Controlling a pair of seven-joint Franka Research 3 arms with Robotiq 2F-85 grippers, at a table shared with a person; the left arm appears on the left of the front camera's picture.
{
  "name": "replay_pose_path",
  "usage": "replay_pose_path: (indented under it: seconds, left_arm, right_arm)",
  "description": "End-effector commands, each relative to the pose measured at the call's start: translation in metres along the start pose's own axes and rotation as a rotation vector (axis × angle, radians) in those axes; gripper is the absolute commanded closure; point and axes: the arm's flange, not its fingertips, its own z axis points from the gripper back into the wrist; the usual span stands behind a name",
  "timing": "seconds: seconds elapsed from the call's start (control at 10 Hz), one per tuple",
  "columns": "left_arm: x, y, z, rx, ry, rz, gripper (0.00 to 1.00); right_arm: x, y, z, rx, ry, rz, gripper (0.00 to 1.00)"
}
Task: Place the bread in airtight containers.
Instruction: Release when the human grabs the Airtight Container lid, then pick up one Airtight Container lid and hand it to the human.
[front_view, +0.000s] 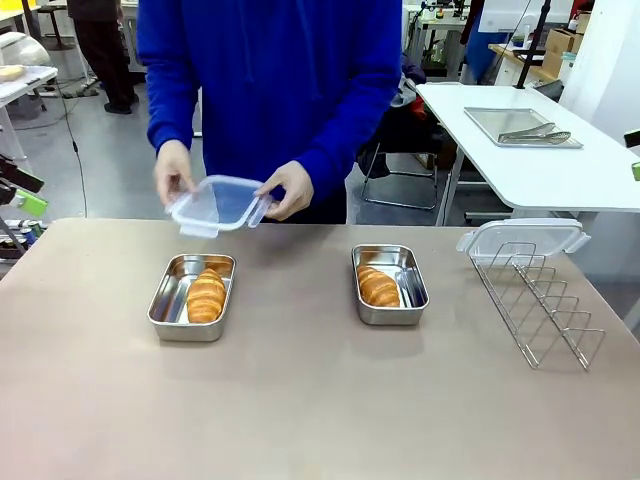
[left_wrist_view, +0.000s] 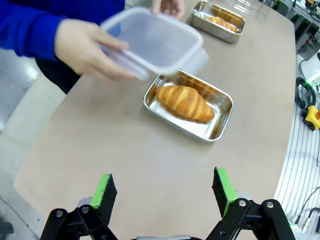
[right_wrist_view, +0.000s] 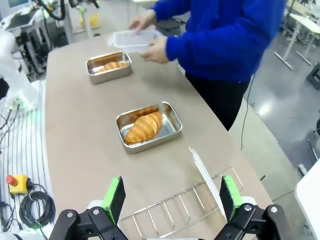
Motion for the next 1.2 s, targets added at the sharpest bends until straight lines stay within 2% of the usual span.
replay_pose_path:
  seconds: [0.0,1.1]
  left_arm:
    - [0.0005,-0.0007,0.0014,-0.01,-0.007,-0.022,0.0]
    - [0.0005,-0.0007,0.0014,-0.01,-0.007,-0.022,0.0]
  right_arm:
    - [0.0022,0.0005,0.0004,0.015,-0.02,0.005,0.0]
    - [0.0022,0.0005,0.0004,0.015,-0.02,0.005,0.0]
